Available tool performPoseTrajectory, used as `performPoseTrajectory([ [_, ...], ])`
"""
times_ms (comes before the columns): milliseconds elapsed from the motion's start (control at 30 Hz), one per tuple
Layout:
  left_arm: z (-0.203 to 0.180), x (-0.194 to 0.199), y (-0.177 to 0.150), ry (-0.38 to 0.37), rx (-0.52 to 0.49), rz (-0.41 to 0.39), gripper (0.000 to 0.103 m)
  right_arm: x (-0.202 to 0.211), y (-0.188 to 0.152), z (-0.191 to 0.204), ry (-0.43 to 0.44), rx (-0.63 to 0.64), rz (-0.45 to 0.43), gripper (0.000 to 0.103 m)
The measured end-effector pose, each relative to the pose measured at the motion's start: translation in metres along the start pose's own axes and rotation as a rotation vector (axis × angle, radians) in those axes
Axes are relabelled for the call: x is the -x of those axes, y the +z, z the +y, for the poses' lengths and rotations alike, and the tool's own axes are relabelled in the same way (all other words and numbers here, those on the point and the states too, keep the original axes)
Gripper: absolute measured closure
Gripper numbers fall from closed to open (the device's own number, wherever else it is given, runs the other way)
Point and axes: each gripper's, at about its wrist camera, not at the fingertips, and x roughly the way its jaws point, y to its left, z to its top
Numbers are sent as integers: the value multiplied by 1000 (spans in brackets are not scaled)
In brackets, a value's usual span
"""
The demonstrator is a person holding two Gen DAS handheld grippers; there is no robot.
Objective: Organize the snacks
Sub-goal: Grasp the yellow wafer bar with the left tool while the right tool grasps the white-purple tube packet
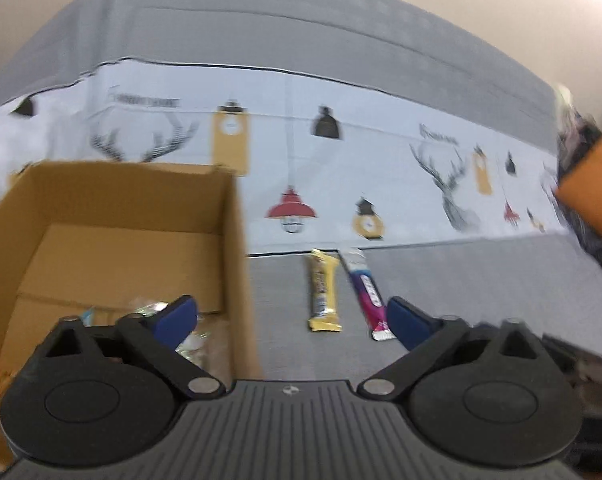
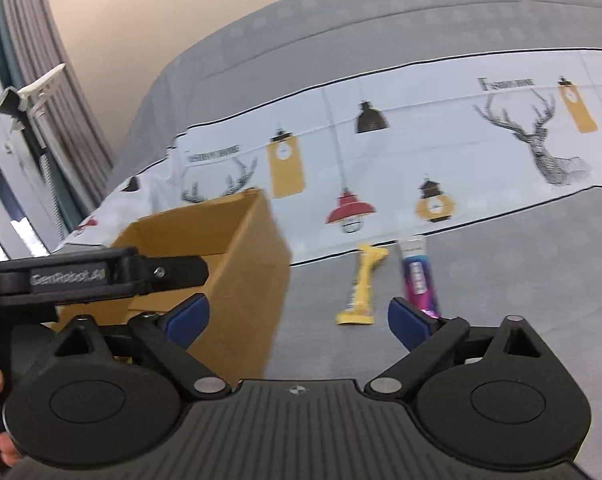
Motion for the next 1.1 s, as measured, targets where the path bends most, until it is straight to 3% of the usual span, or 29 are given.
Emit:
performPoseTrajectory([
  [67, -12, -13, 2, -4, -33, 25, 36, -3, 0, -15, -14, -9, -7, 14],
  [133, -22, -27, 3, -5, -44, 59, 51, -8, 1, -32, -14, -21, -5, 18],
  [167, -28, -35, 5, 15, -48, 72, 53, -12, 1, -39, -18, -21, -3, 21],
  [300, -53, -70, 12, 49, -112, 112, 53, -34, 3, -64, -14, -12, 47, 50],
  [333, -57, -80, 14, 51, -119, 129, 53, -41, 3, -71, -15, -18, 61, 52],
  [467, -63, -142, 18, 66, -84, 249, 53, -73, 5, -95, -25, -39, 103, 53],
  [633, -39, -212, 10, 125, 49, 410, 53, -120, 3, -115, -39, -33, 174, 54],
  [733, -30, -225, 3, 105, 83, 432, 56, -146, 1, -115, -33, -20, 218, 60],
  [833, -33, -226, -1, 126, 19, 386, 63, -165, -4, -108, -59, 46, 253, 72],
  [933, -30, -225, -3, 116, 36, 369, 65, -172, -6, -93, -96, 154, 235, 77],
  [1000, -27, -218, -4, 106, 44, 372, 82, -172, -7, -91, -104, 169, 232, 80],
  [1100, -33, -206, -11, 81, 49, 398, 82, -166, -5, -93, -110, 156, 239, 86],
])
